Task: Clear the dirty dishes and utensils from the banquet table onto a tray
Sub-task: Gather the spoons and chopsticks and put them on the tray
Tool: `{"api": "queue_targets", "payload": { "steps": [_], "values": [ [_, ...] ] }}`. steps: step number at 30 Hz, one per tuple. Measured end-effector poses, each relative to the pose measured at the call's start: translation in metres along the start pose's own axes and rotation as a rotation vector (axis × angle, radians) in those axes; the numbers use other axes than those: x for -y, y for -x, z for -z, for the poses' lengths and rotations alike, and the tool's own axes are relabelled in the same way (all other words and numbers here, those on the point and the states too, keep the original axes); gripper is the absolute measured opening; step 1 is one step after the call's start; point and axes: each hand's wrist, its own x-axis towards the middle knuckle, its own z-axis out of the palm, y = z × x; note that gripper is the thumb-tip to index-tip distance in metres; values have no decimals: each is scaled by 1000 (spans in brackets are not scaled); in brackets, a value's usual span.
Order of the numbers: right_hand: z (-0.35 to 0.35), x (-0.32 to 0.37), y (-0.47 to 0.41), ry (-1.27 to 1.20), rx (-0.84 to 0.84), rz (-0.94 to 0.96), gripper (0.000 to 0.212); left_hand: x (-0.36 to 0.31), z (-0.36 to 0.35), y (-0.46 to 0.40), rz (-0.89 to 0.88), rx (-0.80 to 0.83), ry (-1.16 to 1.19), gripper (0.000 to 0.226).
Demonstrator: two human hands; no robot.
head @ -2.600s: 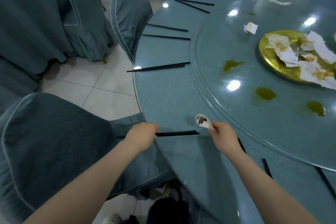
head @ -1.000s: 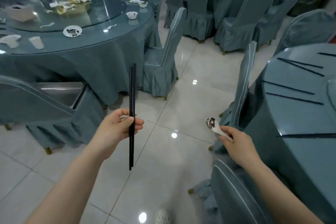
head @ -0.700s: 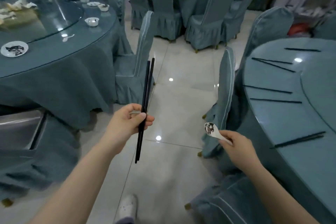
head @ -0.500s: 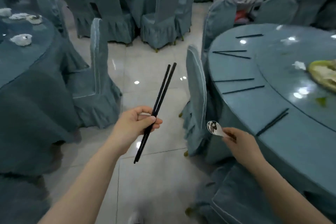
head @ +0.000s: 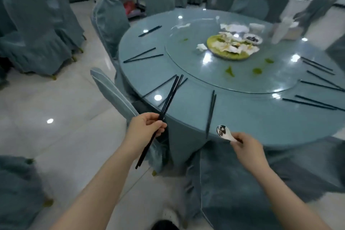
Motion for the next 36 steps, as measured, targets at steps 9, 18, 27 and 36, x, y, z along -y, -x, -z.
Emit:
{"api": "queue_targets", "payload": {
  "steps": [9, 18, 27, 36],
  "values": [
    [-1, -41, -76, 58, -8, -151, 16, -6, -79, -137, 114, 61, -253, 13],
    [-9, -42, -105, 51, -74, -308, 17, 9, -154, -226, 145, 363, -540, 19],
    [-8, -61, -94, -33, -218, -557, 21, 40, -210, -271, 261, 482, -636, 12],
    [-4, -96, -130, -119, -136, -535, 22, 58, -246, -279, -17, 461, -1108, 36]
  ]
}}
